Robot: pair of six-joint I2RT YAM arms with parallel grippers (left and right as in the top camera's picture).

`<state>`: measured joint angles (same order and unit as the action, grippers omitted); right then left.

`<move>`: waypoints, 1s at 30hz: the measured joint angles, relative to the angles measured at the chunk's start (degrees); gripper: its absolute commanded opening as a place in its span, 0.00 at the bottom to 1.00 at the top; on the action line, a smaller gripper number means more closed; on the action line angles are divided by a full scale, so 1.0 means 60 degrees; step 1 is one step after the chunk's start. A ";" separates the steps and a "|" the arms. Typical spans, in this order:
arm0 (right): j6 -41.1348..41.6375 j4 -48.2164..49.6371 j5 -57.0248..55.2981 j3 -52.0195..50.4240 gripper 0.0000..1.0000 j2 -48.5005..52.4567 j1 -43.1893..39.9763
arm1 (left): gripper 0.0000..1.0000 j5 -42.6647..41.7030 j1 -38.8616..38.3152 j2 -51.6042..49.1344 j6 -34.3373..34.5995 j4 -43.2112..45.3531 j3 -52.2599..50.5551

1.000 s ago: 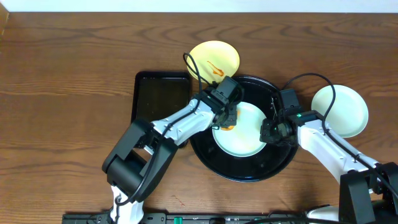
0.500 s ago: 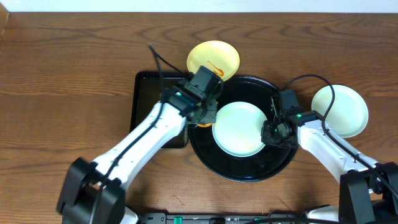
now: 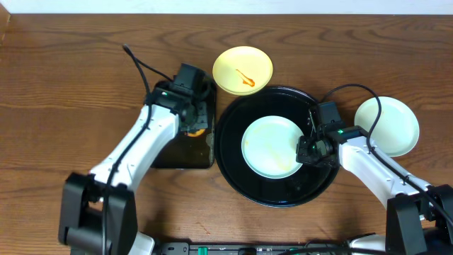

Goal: Clean dirty plates on tray and stack at the side
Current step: 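Carry the sponge left and drop it into the black rectangular tray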

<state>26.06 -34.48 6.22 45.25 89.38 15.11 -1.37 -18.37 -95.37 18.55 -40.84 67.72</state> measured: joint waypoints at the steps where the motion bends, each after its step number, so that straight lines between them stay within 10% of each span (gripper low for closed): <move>1: 0.0004 0.0004 0.0000 0.0000 0.01 0.0000 0.0000 | 0.08 -0.0113 0.0208 -0.0229 -0.0135 0.0153 -0.0051; 6: 0.0004 0.0011 -0.0004 0.0000 0.01 0.0000 0.0000 | 0.09 -0.0539 0.0892 -0.1279 -0.0393 0.0597 -0.0117; 10: 0.0004 0.0015 0.0000 0.0000 0.01 0.0000 0.0000 | 0.54 -0.0648 0.1173 -0.1851 -0.0484 0.0652 -0.0164; 12: 0.0004 0.0022 -0.0004 0.0000 0.01 0.0000 0.0000 | 0.59 -0.0707 0.1177 -0.1876 -0.0586 0.0699 -0.0178; 30: -0.0306 0.1428 0.0262 -0.0004 0.01 0.0000 -0.0098 | 0.61 -0.1155 0.1169 0.0922 -0.0590 -0.0750 -0.0175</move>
<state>24.23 -25.91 7.79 45.23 89.38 14.52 -8.29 -11.35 -89.84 15.00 -45.34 66.67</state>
